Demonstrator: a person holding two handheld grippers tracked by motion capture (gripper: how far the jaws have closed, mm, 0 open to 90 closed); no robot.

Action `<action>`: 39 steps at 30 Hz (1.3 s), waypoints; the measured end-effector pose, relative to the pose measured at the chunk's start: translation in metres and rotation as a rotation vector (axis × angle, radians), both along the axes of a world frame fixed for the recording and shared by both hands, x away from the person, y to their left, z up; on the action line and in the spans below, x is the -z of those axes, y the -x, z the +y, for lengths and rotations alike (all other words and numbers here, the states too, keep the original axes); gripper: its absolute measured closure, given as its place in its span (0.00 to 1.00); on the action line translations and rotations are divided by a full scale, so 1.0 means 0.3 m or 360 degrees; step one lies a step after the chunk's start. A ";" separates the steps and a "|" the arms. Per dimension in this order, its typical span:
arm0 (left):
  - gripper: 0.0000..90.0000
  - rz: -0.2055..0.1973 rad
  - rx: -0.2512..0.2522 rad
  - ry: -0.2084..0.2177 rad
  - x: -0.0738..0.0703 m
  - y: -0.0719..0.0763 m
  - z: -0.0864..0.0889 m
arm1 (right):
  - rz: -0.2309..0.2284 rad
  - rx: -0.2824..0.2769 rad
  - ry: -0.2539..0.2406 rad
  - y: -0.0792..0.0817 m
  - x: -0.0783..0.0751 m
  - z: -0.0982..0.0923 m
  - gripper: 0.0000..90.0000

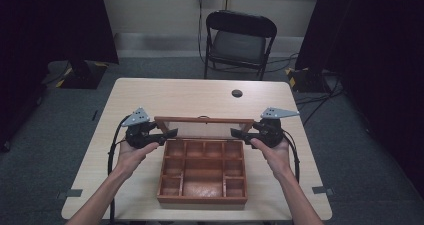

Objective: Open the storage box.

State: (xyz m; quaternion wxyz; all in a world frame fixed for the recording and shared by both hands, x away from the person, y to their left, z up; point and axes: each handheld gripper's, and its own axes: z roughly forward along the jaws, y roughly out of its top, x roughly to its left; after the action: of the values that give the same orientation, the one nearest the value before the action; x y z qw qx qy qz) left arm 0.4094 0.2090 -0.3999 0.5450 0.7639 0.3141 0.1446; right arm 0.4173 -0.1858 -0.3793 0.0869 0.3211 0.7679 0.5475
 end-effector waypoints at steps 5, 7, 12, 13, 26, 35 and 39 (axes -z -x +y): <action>0.52 0.0001 -0.0012 0.0004 0.002 -0.005 -0.002 | -0.0007 0.0000 0.0006 -0.010 0.003 0.010 0.49; 0.52 0.0015 -0.0018 -0.0013 0.006 -0.017 -0.002 | -0.0001 0.0009 -0.0010 -0.017 0.008 0.010 0.48; 0.52 0.0029 -0.0027 -0.0019 0.010 -0.035 -0.007 | 0.0010 0.0036 -0.0007 -0.035 0.020 0.012 0.48; 0.52 0.0030 -0.0032 -0.0021 0.009 -0.037 -0.007 | 0.0011 0.0033 -0.0014 -0.039 0.021 0.010 0.49; 0.54 0.0029 -0.0067 0.0000 0.020 -0.064 -0.006 | 0.0053 0.0058 0.0015 -0.078 0.043 0.000 0.43; 0.56 0.0041 -0.0074 -0.0035 0.017 -0.079 -0.005 | 0.0084 0.0060 0.0019 -0.106 0.083 0.015 0.45; 0.56 0.0046 -0.0079 -0.0023 0.020 -0.084 -0.005 | 0.0088 0.0064 0.0018 -0.113 0.096 0.019 0.47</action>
State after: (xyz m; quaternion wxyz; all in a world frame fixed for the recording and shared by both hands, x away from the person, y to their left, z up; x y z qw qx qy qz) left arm 0.4346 0.2075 -0.4060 0.5310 0.7618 0.3398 0.1493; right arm 0.4513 -0.1802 -0.4080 0.0784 0.3510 0.7665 0.5320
